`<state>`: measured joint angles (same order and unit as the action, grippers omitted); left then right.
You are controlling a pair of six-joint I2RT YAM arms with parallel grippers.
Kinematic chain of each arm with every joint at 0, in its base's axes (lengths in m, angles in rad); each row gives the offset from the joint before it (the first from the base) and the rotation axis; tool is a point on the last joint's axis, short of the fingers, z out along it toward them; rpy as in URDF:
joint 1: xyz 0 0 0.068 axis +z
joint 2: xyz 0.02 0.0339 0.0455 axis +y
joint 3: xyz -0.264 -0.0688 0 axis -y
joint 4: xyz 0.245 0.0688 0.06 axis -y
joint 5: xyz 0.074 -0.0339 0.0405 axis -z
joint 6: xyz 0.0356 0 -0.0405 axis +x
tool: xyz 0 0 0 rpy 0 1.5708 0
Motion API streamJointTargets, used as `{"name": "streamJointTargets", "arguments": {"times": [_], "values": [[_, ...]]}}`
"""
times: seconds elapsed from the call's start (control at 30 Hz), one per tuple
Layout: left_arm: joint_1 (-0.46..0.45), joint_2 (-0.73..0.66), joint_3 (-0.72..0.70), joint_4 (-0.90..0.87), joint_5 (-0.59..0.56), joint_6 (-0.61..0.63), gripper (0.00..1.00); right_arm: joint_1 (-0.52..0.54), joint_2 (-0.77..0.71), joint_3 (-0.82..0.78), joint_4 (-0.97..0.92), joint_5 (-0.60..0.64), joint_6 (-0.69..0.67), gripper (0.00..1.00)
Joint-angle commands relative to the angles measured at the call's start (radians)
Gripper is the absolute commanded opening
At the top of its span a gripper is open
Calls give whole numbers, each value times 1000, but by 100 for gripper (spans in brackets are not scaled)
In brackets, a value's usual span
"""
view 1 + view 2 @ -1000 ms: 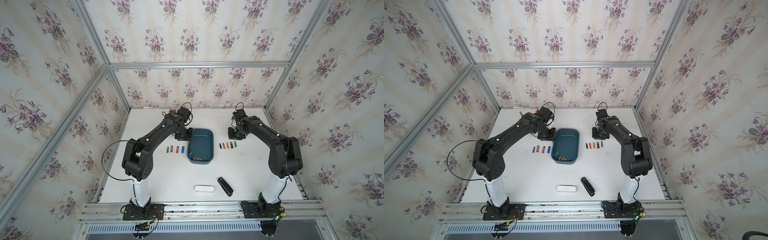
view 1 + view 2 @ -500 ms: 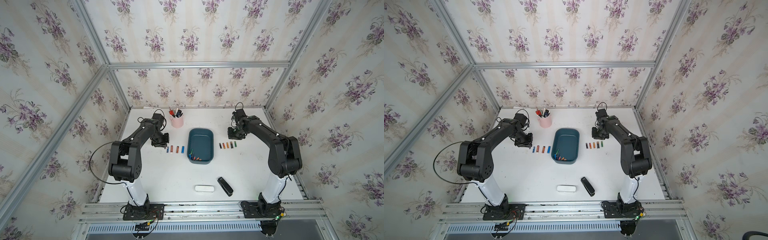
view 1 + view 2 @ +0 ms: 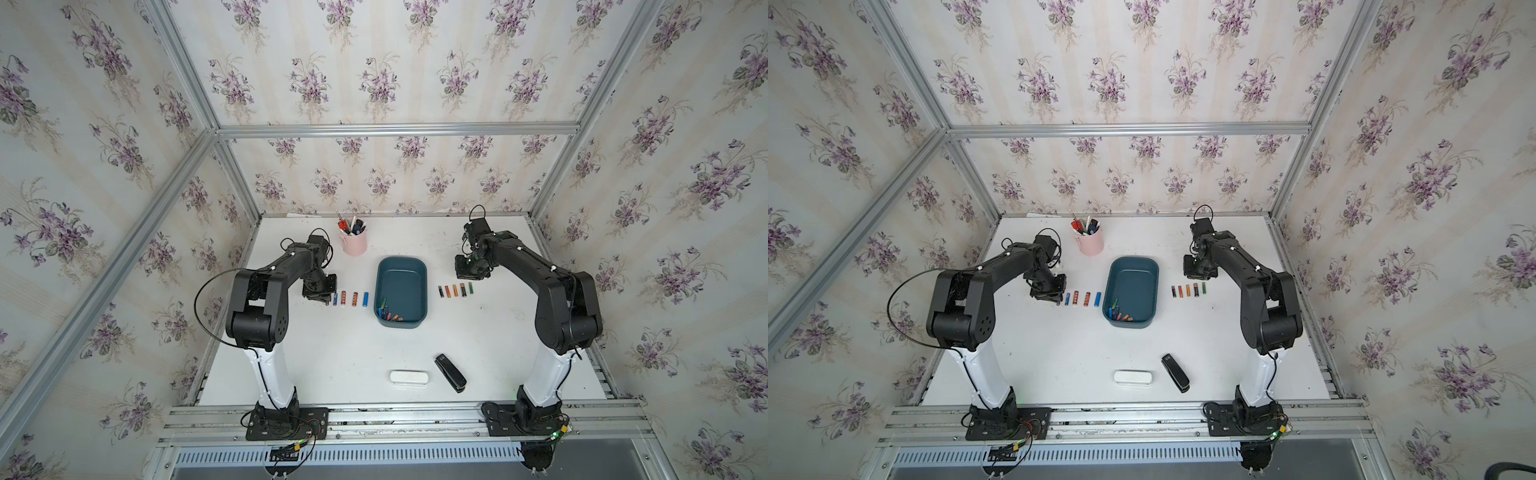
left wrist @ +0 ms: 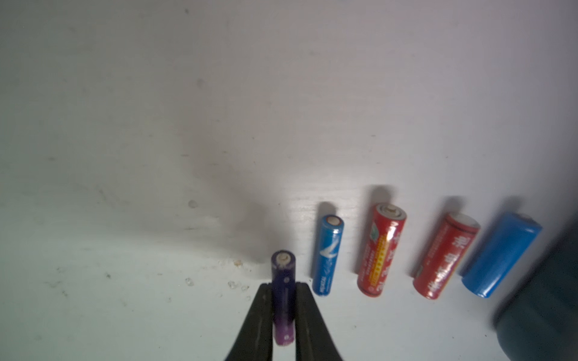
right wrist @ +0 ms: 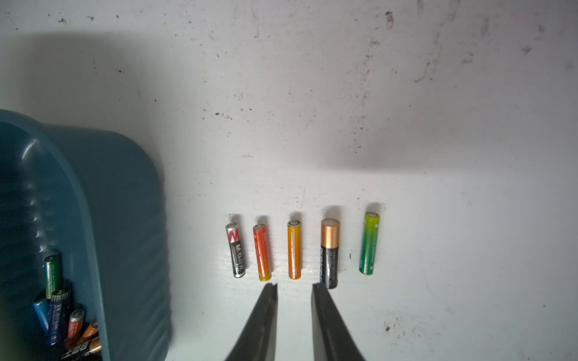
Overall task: Take the batteries out of the storage box
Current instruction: Place the battery at the center of the board.
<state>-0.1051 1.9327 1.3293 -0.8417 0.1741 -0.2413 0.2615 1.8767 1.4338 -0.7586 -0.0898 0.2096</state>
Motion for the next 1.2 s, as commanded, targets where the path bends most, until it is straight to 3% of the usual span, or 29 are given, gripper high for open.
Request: {"name": "streamJointTargets", "arguments": {"times": [0.0, 0.5, 0.8, 1.17], "values": [[2, 10, 7, 5, -25, 20, 17, 0, 8, 6, -2, 12, 4, 25], [3, 53, 23, 9, -39, 33, 19, 0, 13, 7, -5, 12, 2, 25], [4, 39, 37, -3, -36, 32, 29, 3, 6, 10, -7, 13, 4, 25], [4, -29, 86, -46, -14, 21, 35, 52, -22, 38, -17, 20, 33, 26]]}}
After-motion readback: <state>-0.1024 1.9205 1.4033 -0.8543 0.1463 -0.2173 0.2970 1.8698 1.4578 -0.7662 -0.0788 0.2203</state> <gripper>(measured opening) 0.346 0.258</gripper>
